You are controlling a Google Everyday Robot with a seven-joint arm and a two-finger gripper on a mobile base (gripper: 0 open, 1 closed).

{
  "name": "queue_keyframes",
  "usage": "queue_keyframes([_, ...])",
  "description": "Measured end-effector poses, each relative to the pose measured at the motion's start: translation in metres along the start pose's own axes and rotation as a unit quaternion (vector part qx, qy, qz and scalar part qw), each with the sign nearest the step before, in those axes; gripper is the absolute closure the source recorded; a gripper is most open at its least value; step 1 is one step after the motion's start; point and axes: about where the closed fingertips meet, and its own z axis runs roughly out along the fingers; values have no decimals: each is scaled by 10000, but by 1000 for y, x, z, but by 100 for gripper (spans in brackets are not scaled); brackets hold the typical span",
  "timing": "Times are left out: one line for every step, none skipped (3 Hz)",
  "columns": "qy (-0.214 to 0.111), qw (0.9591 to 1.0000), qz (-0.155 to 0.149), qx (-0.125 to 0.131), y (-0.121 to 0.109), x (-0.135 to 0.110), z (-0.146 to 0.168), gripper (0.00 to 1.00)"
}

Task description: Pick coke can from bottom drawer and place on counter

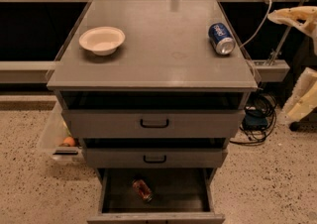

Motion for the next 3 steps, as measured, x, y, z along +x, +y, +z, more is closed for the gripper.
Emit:
queue_keyframes([1, 10000, -8, 62, 8, 0, 3, 0])
queue_keyframes([-226, 9993, 67, 280, 31, -8, 19, 0])
queue_keyframes([-722, 9949, 580, 390, 63, -18, 70, 0])
